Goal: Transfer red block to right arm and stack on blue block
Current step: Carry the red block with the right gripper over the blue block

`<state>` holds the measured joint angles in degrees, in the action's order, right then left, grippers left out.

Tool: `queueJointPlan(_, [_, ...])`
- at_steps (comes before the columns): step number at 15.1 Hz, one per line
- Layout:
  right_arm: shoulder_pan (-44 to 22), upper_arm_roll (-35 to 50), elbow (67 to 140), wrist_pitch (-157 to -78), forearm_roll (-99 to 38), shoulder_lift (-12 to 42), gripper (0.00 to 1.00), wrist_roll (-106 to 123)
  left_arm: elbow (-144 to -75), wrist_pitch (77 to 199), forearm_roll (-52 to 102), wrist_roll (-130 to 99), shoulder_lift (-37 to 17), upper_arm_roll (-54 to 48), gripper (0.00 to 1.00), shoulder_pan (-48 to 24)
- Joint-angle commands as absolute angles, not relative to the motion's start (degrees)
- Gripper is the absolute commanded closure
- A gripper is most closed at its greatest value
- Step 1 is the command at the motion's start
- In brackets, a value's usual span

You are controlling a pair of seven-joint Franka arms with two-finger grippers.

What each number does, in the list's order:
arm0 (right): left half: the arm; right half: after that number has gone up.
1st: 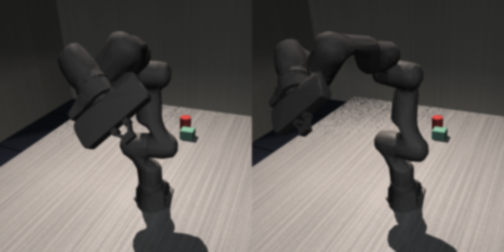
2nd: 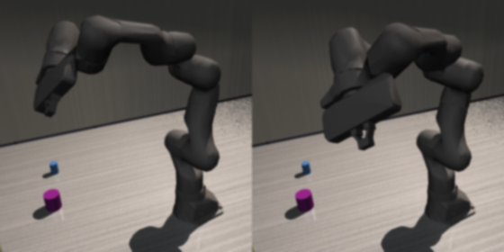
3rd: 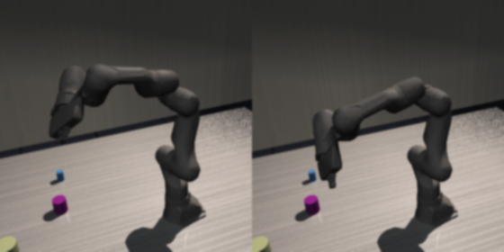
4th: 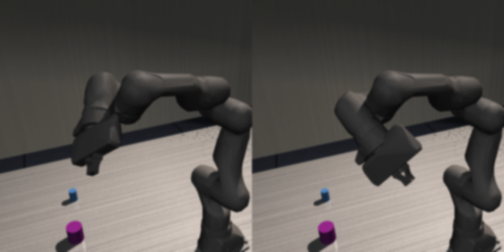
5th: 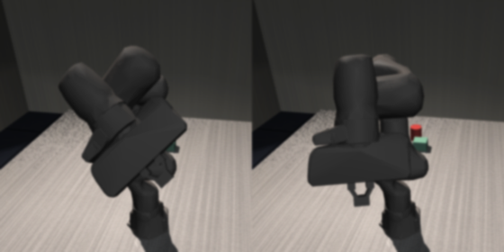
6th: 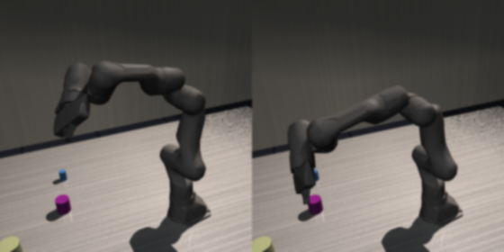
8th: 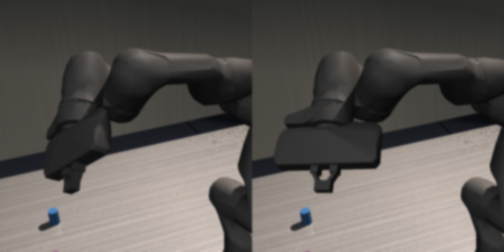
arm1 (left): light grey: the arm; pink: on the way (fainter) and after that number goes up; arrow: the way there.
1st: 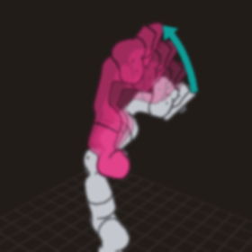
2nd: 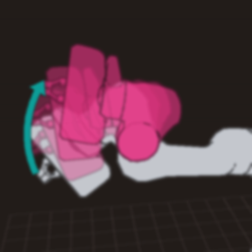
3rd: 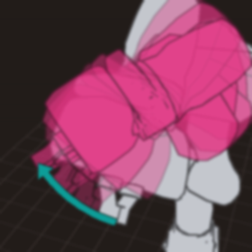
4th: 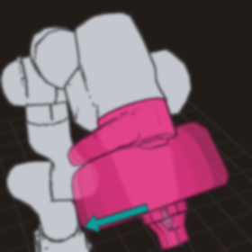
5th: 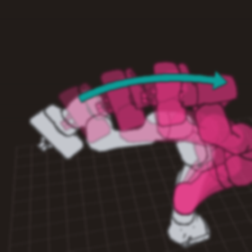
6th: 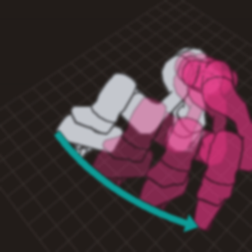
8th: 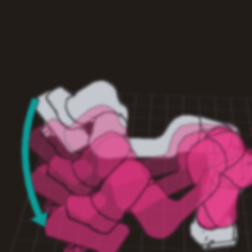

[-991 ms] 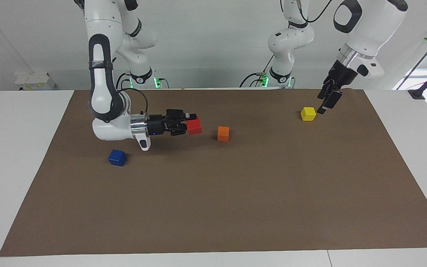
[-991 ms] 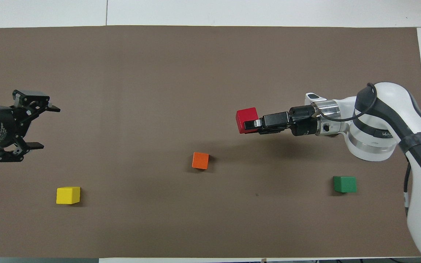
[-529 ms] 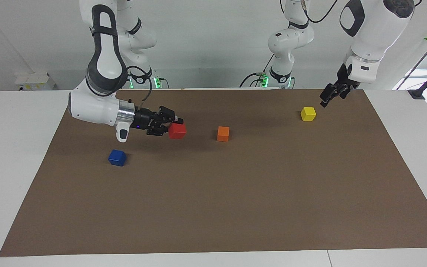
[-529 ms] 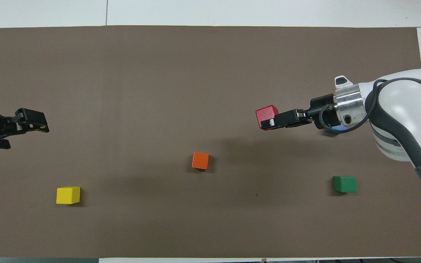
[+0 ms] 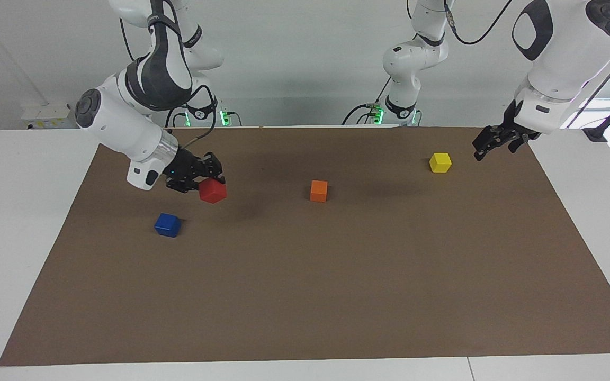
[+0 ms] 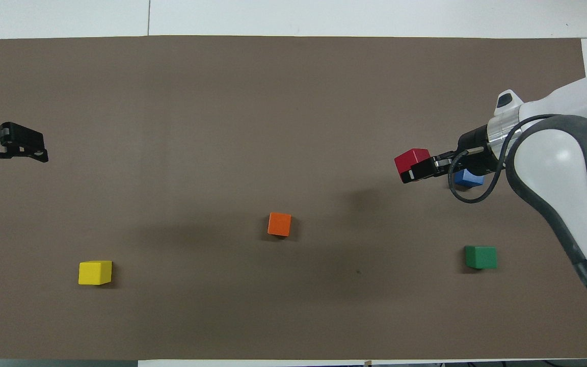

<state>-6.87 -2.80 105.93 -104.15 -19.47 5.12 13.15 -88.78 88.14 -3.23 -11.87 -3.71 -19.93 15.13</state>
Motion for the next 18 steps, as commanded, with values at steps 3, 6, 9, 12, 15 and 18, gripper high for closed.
queueJointPlan(3, [-7.1, -2.0, 106.5, -105.0, -3.6, 3.6, 1.0, -0.1, -91.2, 86.5, -4.9, -12.1, -0.8, -11.2, 0.0, 3.3])
queueJointPlan(6, [-7.1, -1.9, 110.0, -109.1, 4.4, 2.3, 1.0, -2.3, -93.5, 87.3, -4.8, -11.6, 0.4, -11.4, 0.0, 2.7])
queueJointPlan(9, [-6.3, -2.0, 115.2, -117.0, 6.8, 0.9, 1.0, -2.8, -93.4, 91.1, -3.1, -11.6, -0.2, -7.1, 0.0, -0.4])
queueJointPlan(12, [-5.8, -2.0, 117.3, -121.8, 8.0, 1.1, 1.0, -5.5, -92.8, 89.3, 1.9, -11.3, 1.2, -2.6, 0.0, -2.7])
queueJointPlan(15, [-4.5, -2.0, 119.8, -125.0, 8.0, 1.4, 1.0, -5.5, -92.7, 89.0, 1.9, -11.3, 2.3, -2.3, 0.0, -2.9])
queueJointPlan(18, [-3.5, -1.9, 121.6, -126.9, 7.2, 1.8, 1.0, -5.7, -93.5, 88.9, 1.9, -11.3, 2.9, -2.4, 0.0, -2.4])
